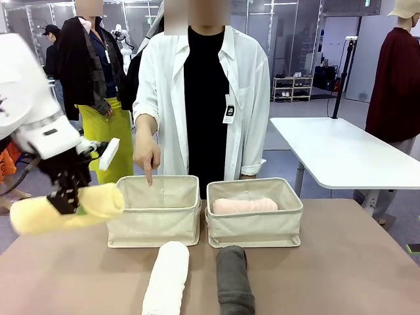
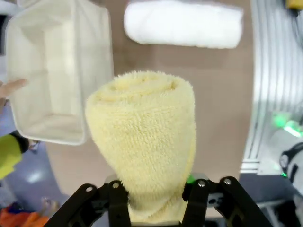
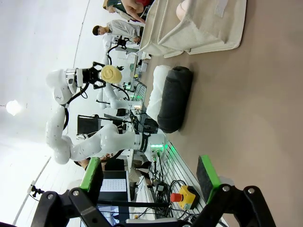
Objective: Divide the towels into two baskets.
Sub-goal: Pick up one hotel-folded towel from the bottom of the table and place it in the Fabric basket indicated by the person.
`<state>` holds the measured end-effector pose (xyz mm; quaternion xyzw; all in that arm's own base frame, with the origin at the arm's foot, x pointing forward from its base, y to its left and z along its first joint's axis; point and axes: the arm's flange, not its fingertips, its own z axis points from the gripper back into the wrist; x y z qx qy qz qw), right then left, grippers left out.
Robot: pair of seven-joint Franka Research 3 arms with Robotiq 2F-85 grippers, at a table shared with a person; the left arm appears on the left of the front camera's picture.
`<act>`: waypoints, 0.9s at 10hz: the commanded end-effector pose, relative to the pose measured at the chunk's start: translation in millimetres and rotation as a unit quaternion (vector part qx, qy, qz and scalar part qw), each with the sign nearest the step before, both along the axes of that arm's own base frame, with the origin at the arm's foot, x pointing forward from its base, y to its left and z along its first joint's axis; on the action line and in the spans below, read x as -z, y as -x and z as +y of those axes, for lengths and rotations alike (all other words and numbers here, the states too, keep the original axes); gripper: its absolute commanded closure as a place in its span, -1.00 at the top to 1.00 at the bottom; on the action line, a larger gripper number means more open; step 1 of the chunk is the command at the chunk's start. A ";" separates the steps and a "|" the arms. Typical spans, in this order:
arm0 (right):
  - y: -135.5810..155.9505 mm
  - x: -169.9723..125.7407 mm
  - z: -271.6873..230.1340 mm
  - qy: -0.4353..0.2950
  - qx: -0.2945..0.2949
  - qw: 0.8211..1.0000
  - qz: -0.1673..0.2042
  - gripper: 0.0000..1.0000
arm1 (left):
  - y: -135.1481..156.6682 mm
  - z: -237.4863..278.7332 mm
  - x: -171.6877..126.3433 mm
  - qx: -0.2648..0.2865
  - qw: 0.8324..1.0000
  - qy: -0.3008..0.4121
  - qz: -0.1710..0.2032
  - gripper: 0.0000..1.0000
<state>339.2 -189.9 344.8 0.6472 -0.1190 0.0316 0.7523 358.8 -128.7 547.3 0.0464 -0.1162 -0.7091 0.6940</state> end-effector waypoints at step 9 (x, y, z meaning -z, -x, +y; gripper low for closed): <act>3.8 -2.4 1.5 0.004 0.001 1.000 -0.001 1.00 | -209.3 -116.3 39.2 0.077 0.996 -0.015 -0.049 -0.25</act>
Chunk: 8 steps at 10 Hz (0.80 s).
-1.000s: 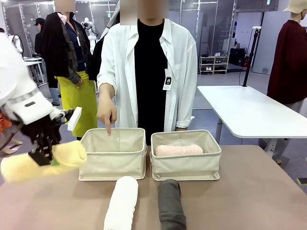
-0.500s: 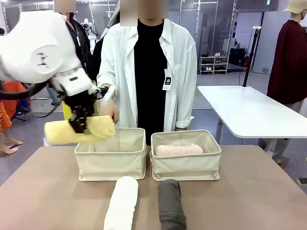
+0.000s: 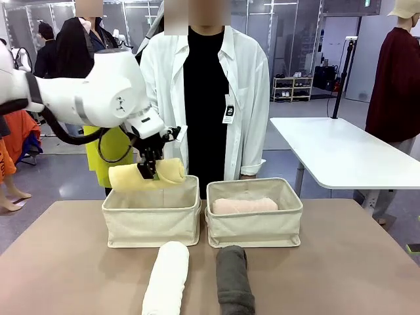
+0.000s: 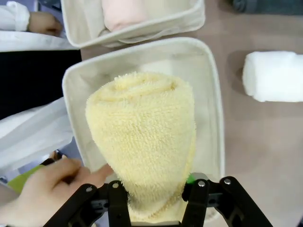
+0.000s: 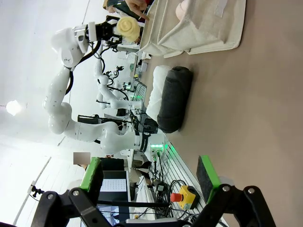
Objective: Divide the towels into two baskets.
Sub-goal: Pick up one hotel-folded towel from the bottom of the table and place it in the Fabric basket indicated by the person.
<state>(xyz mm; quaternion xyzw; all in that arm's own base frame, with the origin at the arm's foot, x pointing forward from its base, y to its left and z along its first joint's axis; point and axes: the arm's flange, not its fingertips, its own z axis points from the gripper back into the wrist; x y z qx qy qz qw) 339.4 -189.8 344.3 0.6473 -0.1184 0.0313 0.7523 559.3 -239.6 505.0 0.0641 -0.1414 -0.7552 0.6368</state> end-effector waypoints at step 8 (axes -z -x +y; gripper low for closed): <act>3.9 -2.9 1.4 0.004 0.001 1.000 -0.002 1.00 | -63.2 -20.7 71.2 -0.029 0.998 -0.059 0.003 0.48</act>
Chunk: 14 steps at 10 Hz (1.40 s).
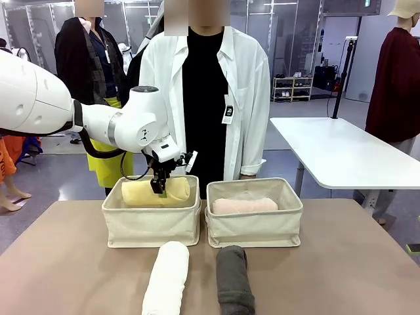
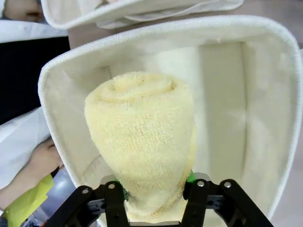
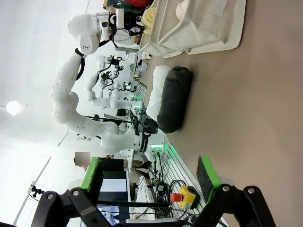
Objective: Divide the towels into two baskets.
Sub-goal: Pick up one hotel-folded towel from the bottom of the table and place it in the Fabric basket indicated by the person.
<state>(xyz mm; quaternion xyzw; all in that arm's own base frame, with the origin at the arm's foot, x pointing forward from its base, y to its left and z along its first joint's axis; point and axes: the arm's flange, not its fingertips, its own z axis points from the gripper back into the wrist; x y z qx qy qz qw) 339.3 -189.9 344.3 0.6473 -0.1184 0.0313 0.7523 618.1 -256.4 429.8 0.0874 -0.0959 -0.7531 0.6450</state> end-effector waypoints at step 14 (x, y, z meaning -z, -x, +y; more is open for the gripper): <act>3.9 -2.9 1.5 0.004 0.001 1.000 -0.002 1.00 | -0.5 -4.2 0.1 -0.028 0.999 -0.012 -0.011 1.00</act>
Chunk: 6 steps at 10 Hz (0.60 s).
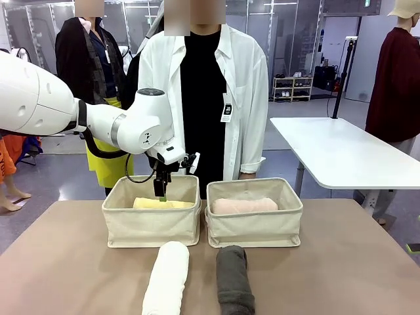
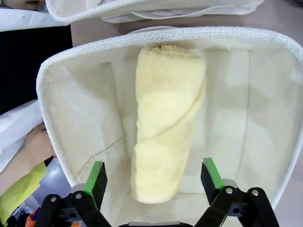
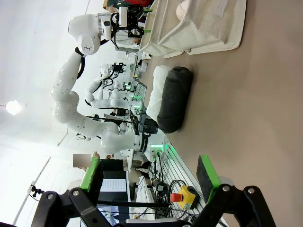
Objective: Divide the towels into two baskets.
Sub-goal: Pick up one hotel-folded towel from the bottom of the table and place it in the Fabric basket indicated by the person.
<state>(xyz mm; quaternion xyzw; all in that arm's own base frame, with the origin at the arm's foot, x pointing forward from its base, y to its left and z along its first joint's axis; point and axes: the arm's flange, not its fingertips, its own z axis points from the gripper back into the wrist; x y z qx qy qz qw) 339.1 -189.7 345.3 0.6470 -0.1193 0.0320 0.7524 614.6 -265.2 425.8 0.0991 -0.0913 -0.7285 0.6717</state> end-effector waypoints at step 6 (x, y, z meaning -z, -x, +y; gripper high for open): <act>3.6 -1.9 1.3 0.004 0.001 1.000 0.000 1.00 | 14.2 43.7 -71.5 -0.063 0.991 0.091 0.082 1.00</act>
